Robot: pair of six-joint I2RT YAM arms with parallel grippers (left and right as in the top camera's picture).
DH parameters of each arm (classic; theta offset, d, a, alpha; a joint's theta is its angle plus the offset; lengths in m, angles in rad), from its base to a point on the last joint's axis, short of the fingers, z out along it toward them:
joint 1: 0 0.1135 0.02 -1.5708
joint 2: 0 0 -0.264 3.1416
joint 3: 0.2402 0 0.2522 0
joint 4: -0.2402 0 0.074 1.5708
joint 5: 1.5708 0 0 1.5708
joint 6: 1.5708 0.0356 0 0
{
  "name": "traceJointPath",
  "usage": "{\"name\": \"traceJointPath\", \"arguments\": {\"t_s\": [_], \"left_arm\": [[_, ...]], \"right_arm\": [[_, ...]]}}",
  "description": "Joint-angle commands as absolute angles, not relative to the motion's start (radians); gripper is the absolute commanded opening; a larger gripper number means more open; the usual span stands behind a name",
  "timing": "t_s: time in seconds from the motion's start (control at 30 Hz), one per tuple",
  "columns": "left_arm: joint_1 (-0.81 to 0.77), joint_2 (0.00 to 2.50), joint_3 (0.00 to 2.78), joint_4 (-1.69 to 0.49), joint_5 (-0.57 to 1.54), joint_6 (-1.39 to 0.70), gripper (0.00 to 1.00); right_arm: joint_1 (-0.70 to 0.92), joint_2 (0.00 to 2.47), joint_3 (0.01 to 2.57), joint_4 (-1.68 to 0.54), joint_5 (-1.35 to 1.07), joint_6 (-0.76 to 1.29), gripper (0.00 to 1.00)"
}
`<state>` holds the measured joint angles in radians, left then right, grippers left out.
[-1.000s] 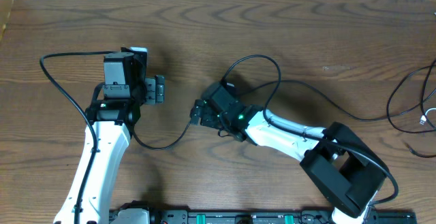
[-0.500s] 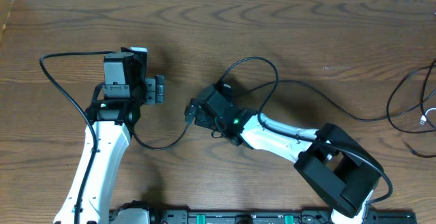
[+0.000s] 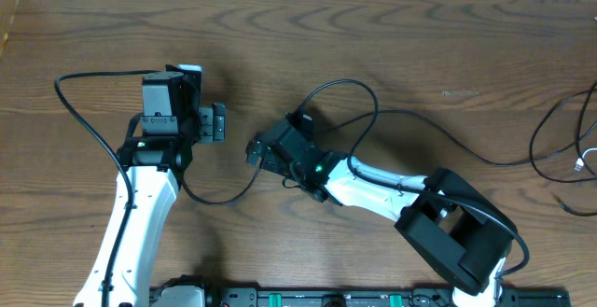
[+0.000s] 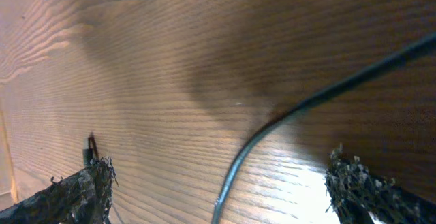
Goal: Untangle cables
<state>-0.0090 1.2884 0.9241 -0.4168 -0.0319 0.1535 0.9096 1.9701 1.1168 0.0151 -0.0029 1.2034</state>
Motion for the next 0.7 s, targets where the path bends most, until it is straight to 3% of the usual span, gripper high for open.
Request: {"name": "traceJointPath", "arguments": {"t_s": [0.0, 0.67], "left_arm": [[-0.005, 1.28, 0.92, -0.419, -0.037, 0.151, 0.92], [-0.005, 1.28, 0.92, -0.419, -0.037, 0.151, 0.92]], "right_arm": [[0.918, 2.031, 1.098, 0.006, 0.01, 1.227, 0.99], [0.925, 2.049, 1.098, 0.079, 0.032, 1.271, 0.99]]}}
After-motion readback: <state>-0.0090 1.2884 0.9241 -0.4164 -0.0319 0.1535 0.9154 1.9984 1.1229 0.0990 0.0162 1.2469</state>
